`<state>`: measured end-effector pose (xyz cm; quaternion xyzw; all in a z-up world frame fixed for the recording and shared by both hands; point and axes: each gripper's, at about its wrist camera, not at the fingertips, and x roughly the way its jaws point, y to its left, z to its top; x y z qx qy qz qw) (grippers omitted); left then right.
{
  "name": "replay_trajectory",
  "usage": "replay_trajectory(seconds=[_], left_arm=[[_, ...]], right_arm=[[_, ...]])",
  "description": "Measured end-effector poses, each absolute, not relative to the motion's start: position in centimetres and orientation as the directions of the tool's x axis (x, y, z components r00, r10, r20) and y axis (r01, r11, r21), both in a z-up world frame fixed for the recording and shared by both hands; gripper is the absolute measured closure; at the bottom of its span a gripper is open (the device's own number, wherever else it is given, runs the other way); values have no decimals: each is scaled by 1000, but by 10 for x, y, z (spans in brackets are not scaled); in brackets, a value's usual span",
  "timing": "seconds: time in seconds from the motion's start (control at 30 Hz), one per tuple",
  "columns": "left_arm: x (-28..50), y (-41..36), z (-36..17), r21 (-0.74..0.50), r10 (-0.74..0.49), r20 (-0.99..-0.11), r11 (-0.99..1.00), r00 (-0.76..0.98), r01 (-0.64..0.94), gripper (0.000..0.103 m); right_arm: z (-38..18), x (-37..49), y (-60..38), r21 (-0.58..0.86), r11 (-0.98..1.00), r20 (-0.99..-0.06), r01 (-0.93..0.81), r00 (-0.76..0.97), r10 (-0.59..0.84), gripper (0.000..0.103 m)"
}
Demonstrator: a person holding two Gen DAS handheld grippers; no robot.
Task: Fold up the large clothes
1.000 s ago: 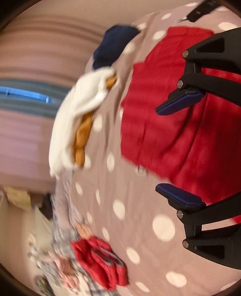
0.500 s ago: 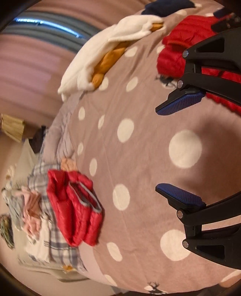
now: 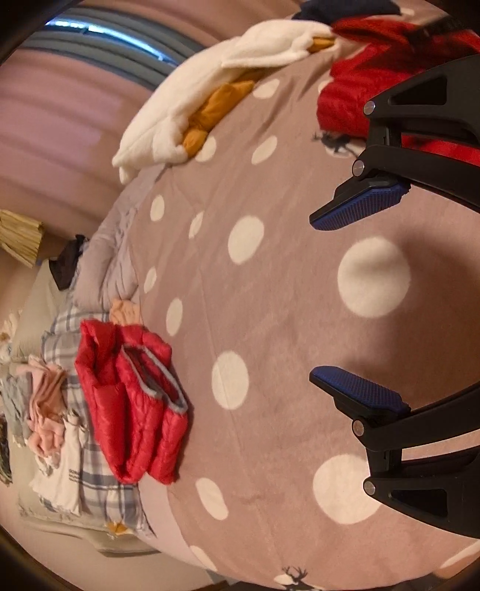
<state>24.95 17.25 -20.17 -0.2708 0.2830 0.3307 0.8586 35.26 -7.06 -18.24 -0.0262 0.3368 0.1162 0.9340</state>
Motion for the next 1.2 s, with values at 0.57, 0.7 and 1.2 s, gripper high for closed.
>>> replay_trajectory(seconds=[0.57,0.7,1.2], left_arm=[[270,109,-186,-301,292,-628,764,721,-571,27],[285,77,-165,-272,262,-558,839,788,-471,28],[376,-12,-240,-56,144,-668,969,730,-242,82]], right_arm=[[-137,295,-283,161,927,-559,339,805,-198,28],[-128,292,-285,167,938,-535,305,827,-173,31],[-222,363,-258,144,968,-732,205,680,-36,99]])
